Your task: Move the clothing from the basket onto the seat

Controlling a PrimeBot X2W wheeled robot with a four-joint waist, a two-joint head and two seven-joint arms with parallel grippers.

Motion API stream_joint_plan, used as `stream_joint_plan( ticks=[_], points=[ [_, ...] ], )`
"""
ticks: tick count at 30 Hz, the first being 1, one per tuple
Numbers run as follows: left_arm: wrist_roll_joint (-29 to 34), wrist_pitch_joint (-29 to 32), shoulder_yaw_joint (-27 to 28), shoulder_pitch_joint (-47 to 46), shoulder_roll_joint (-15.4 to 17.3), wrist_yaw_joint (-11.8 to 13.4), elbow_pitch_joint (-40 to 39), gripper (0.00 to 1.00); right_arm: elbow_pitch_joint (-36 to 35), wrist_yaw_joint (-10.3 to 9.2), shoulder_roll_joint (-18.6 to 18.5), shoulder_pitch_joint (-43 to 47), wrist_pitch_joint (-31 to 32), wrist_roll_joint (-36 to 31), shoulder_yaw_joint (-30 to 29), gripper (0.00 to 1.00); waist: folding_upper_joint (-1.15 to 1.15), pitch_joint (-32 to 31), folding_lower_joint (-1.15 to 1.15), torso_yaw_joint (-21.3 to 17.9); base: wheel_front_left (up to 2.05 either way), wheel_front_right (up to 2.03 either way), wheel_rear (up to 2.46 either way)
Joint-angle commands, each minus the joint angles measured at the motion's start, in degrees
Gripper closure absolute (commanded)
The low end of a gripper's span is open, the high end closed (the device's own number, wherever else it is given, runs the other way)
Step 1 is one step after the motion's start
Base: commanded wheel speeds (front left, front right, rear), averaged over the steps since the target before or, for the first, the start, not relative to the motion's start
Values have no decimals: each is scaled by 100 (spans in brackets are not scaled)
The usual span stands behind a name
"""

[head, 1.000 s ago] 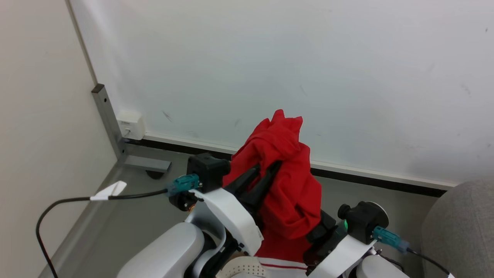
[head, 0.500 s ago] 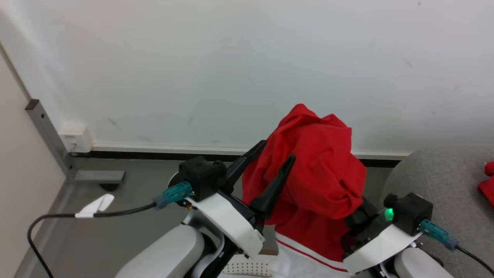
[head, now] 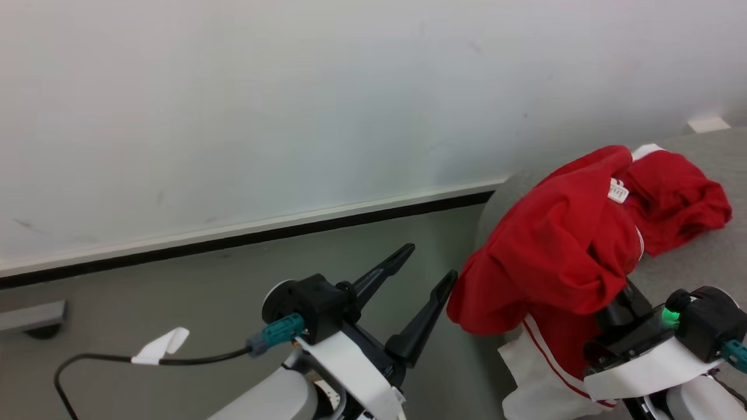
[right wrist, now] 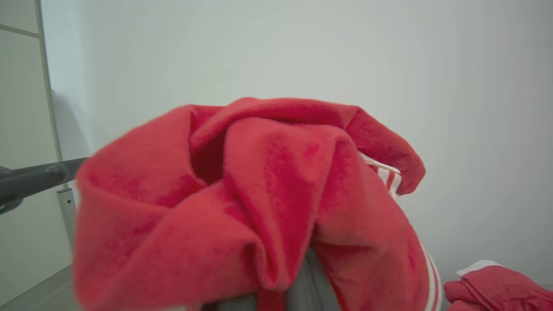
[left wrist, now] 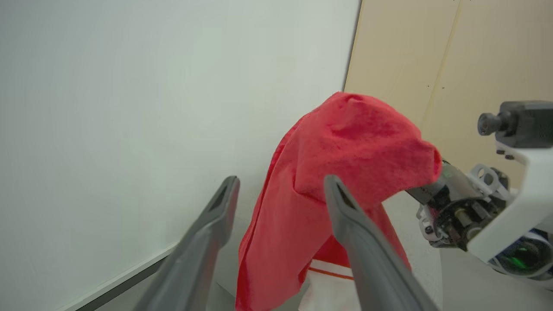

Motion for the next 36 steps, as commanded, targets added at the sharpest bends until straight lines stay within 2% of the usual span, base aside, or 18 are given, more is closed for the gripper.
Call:
stream_joint_plan(
  ticks=[1, 9, 17, 25, 28, 36],
  points=[
    [47, -45, -8, 61, 9, -8, 10, 0, -65, -13, -20, 76, -19, -41, -65, 100, 0, 170, 0, -431, 0, 0, 0],
    [193, -105, -162, -12, -35, -83, 163, 0, -385, -13, -42, 439, 14, -165, -431, 100, 0, 349, 0, -995, 0, 0, 0],
    [240, -133, -271, -18, -102, -121, 305, 0, -688, -13, -124, 619, 99, -240, -634, 100, 0, 416, 0, -1150, 0, 0, 0],
    [292, 25, -292, -254, -27, -148, 199, 0, -835, -13, -332, 195, 155, -208, -1144, 100, 0, 867, 0, -948, 0, 0, 0],
    [390, 198, -285, -485, 76, -168, 84, 0, -790, -13, -305, -150, 251, 227, -1479, 100, 0, 1313, 0, -794, 0, 0, 0],
    [476, 449, -169, -955, 351, -241, -140, 0, -279, -13, -950, -1262, 521, 700, -2538, 100, 0, 2319, 0, -312, 0, 0, 0]
  ],
)
